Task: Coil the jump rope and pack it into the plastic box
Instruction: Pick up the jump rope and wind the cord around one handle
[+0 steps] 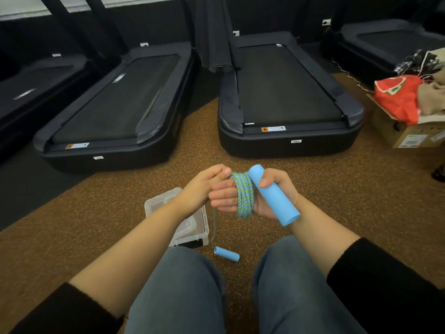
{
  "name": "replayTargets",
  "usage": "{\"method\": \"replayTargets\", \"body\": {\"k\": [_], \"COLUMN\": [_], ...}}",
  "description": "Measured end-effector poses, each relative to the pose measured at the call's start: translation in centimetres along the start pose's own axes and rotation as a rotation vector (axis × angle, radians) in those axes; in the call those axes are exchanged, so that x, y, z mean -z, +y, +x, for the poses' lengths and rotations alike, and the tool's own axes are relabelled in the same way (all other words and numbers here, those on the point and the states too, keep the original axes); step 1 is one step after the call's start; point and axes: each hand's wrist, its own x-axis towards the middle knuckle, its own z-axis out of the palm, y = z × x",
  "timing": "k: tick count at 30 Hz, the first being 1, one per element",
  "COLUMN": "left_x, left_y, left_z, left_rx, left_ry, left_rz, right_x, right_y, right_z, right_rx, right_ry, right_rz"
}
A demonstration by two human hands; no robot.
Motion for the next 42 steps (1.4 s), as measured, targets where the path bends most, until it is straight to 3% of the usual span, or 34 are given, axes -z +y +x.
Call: {"method": "replayTargets", "body": {"k": [4,11,18,22,26,35,42], "left_x": [-1.1,-2.8,-3.4,-3.3,-2.7,-1.7,-1.0], "left_y": [-0.5,-0.7,-1.0,-0.7,-1.0,1.1,2.1], "left_z": [0.4,0.2,-1.4,-2.2,-2.6,-3.4,-3.0], "left_rx": [0.046,-0.004,0.002,-0.164,-0.179,-0.267,-0.229], "left_ry": [-0.073,0.147,0.077,0.017,-0.015,0.030,-0.012], "left_rz": [-0.042,0.169,0.524,0.706,0.865,0.893,0.925], "right_x": [-1.3,-1.9,-1.6,-1.1,-0.9,-0.7,-0.3], "right_y": [-0.1,-0.3,-0.8,-1.4,-1.6,-1.6,-0.9], "right_z": [0.1,0.4,0.8,1.1,1.2,1.8,1.4], "right_rx": [0.044,0.074,0.093,0.117,0.115,0.104,0.037], "right_ry": [-0.169,-0.268,-0.187,-0.145,-0.117,0.002,0.065], "right_rz": [0.092,0.214,0.024,-0.016,-0.011,-0.006,-0.068]}}
